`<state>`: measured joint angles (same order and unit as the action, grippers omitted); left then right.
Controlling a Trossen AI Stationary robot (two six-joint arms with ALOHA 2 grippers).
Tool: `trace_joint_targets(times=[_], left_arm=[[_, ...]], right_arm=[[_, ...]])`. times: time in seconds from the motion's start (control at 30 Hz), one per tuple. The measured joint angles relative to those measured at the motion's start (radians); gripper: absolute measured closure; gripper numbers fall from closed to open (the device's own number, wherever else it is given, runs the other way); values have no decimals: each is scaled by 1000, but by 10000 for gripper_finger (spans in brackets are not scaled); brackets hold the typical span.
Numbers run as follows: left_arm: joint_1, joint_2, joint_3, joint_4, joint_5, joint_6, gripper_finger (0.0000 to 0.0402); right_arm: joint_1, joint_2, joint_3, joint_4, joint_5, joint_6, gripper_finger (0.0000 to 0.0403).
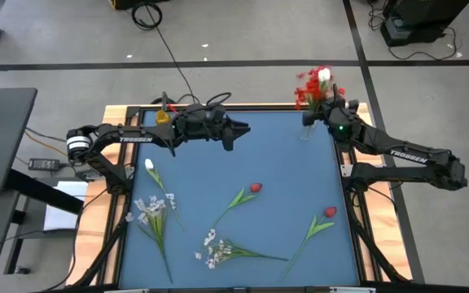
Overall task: Sort flowers into vase by color
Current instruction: Put the right white tulip into the transparent vase
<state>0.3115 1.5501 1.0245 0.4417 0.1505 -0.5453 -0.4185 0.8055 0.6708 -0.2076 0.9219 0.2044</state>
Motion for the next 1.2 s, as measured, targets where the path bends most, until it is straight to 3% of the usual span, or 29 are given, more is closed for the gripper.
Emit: trace_joint_targets(times=[0.37, 0.6, 0.93, 1.2], left_arm=[[0, 0, 0, -12, 0, 11, 264], [0, 0, 0, -13, 0, 10, 264], [-1, 0, 0, -20, 0, -12, 264], [-1, 0, 0, -34, 0, -11, 264]], right_arm=[[11, -1, -36, -112, 0, 93, 402], [12, -3, -161, 72, -23, 115, 402], [11, -3, -213, 109, -34, 110, 400], [12, -71, -215, 126, -71, 83, 344]])
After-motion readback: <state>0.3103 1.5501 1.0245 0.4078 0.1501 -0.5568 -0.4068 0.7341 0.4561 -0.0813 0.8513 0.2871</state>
